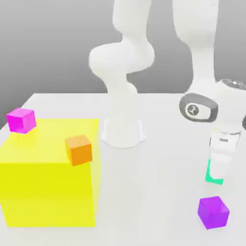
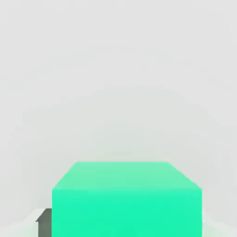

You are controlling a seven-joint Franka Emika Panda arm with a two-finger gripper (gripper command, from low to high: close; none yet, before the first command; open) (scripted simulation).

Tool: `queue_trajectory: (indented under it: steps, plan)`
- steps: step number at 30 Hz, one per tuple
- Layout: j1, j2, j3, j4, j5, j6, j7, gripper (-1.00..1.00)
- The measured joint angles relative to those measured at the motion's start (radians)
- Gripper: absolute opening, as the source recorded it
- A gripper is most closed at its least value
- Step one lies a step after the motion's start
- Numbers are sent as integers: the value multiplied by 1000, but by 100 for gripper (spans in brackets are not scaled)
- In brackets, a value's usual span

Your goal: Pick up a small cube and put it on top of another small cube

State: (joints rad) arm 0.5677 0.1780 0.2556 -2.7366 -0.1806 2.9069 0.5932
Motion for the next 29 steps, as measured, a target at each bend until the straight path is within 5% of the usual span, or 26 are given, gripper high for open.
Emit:
queue_trajectory:
  steps: [4, 20, 24, 25, 29]
  plan:
    - [-72, -131, 2, 4, 110, -131, -69, -100]
    - [-566, -505, -379, 315, 125, -810, 91, -100]
    - [-615, -487, -423, 275, 126, -752, 105, -100]
    - [-618, -474, -425, 255, 127, -718, 104, 100]
    - [-618, -474, -425, 255, 127, -718, 104, 100]
